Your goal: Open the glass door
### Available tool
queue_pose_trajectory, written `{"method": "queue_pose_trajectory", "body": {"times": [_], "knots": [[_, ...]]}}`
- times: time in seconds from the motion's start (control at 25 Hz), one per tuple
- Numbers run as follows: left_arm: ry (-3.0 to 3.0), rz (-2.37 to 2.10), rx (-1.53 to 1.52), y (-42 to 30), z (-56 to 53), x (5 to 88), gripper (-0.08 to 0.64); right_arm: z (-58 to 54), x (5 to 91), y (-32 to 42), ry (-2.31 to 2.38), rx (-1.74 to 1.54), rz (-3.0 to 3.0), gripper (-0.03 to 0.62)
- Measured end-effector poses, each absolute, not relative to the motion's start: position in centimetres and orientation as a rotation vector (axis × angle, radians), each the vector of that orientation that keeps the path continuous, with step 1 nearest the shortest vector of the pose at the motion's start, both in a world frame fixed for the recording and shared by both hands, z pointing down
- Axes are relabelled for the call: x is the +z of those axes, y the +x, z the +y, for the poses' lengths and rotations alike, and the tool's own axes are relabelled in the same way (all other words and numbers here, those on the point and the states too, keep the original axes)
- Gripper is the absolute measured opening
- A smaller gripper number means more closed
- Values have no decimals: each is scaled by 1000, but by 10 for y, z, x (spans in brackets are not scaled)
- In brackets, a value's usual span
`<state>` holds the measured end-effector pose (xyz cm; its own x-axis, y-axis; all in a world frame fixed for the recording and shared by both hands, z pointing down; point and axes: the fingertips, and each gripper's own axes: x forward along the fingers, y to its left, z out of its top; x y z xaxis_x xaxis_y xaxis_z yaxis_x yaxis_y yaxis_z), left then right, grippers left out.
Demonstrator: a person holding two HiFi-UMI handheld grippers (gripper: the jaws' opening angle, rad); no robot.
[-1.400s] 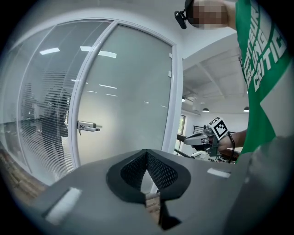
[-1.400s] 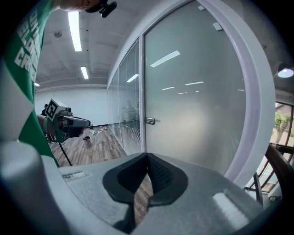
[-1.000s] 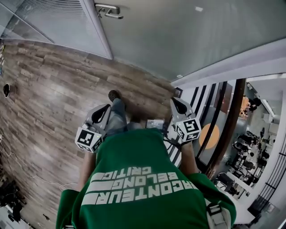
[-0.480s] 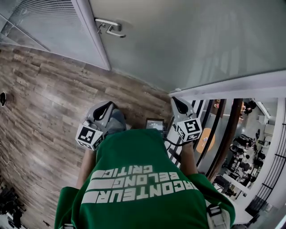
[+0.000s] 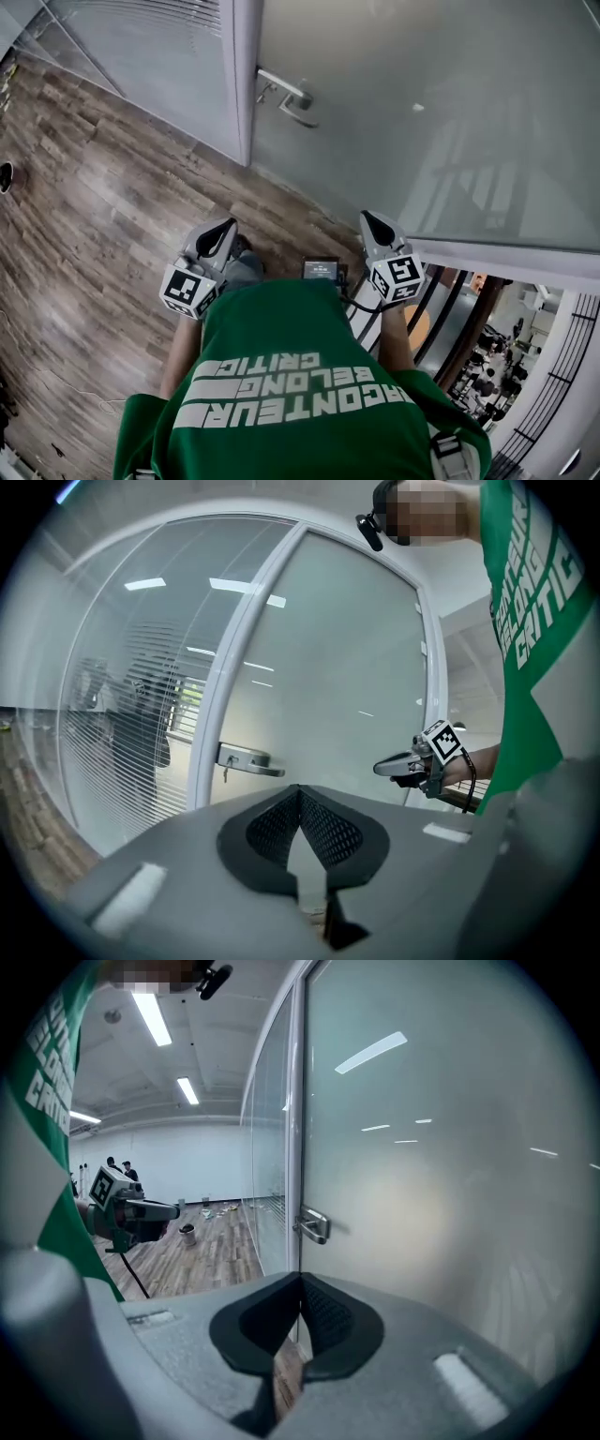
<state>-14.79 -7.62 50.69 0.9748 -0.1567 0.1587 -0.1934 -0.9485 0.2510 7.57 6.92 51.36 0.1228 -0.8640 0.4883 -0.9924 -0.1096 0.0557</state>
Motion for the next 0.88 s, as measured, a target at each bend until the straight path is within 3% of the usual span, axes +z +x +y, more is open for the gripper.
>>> {"method": "queue_pose_trajectory", "body": {"times": [0.16,0.24,0.88], "knots": [[2851,-310,208,-156,-99,514,11,17,522,79,1904,433,-1810,-5],[2855,-334,214,-160,-106,516,12,-7,525,79,1837,419,-1831,51],[2767,-603,161,-156,-130,515,11,-160,567,101,1417,346,-1755,95]]}}
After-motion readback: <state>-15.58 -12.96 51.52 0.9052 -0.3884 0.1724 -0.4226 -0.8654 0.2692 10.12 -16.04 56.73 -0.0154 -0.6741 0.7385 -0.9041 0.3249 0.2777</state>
